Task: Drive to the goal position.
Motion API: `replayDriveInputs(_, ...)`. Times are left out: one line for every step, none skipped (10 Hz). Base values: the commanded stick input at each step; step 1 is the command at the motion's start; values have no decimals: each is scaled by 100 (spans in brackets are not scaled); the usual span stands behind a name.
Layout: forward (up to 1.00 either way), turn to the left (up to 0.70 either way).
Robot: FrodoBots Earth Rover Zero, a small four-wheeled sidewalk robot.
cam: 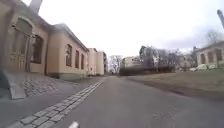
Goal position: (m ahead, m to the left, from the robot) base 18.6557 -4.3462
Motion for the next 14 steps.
replayDriveInputs(70, 0)
replayDriveInputs(70, 0)
replayDriveInputs(70, 0)
replayDriveInputs(70, 0)
replayDriveInputs(70, 0)
replayDriveInputs(70, 0)
replayDriveInputs(70, 0)
replayDriveInputs(70, 0)
replayDriveInputs(70, 0)
replayDriveInputs(70, 0)
replayDriveInputs(70, 0)
replayDriveInputs(70, 0)
replayDriveInputs(70, 0)
replayDriveInputs(70, 0)
